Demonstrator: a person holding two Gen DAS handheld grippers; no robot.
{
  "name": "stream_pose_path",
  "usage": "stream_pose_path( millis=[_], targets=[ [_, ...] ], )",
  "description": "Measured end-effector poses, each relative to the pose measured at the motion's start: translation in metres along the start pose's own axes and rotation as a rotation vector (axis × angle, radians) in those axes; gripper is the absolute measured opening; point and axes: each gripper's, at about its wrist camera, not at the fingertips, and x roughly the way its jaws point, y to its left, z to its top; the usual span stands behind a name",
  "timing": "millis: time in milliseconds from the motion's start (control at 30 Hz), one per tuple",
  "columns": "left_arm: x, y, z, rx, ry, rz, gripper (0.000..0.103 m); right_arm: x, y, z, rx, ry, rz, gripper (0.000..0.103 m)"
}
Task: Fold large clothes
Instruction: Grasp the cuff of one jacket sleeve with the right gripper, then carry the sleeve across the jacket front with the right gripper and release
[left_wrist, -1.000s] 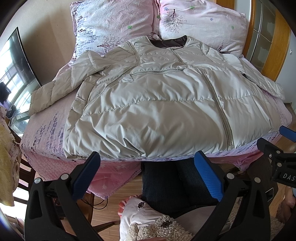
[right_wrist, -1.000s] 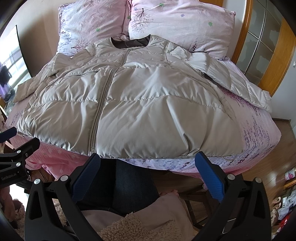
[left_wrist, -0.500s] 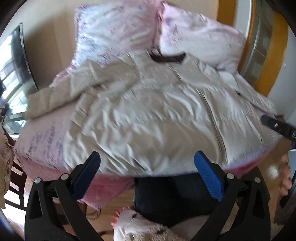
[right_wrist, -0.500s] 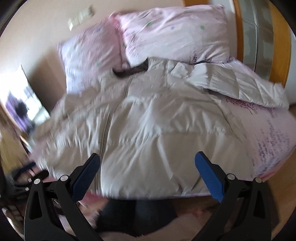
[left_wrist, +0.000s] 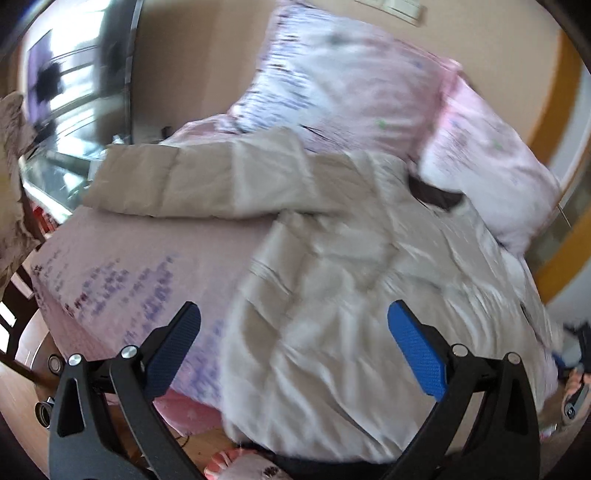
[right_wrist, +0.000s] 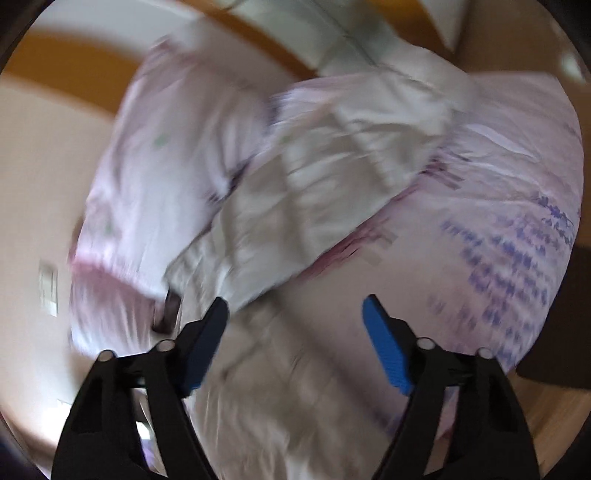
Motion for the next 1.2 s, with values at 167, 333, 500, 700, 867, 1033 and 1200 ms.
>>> stream_pose_path(
  millis=[167,333,500,700,867,1033,1200],
  targets=[
    [0.020,0.035,0.019,-0.067,-0.027,0.047,0.101,0.021,-0.038,0.035,0.176,-0.042,-0.046,0.068],
    [0.049,0.060,0.033,-0.132,0.007,0.093,0.101,0.027,-0.058,0.056,0.248,-0.108,-0.060,0.065],
    [0.070,0.073,0.037,-0.181,0.058,0.044,0.101,0.032,-0.068,0.066,0.287,-0.144,-0.111,0.051],
    [0.087,0.079,0.040,-0.214,0.083,-0.006,0.101,0.032,-0.070,0.069,0.276,-0.168,-0.139,0.036],
    [0.092,0.085,0.042,-0.251,0.066,-0.050,0.101,0.035,-0.057,0.075,0.226,-0.204,-0.186,0.014],
    [0.094,0.091,0.043,-0.280,0.061,-0.073,0.101,0.027,-0.029,0.079,0.091,-0.277,-0.229,0.007],
    [0.094,0.092,0.043,-0.269,0.048,-0.074,0.101,0.016,0.017,0.079,-0.060,-0.348,-0.242,0.006]
  ],
)
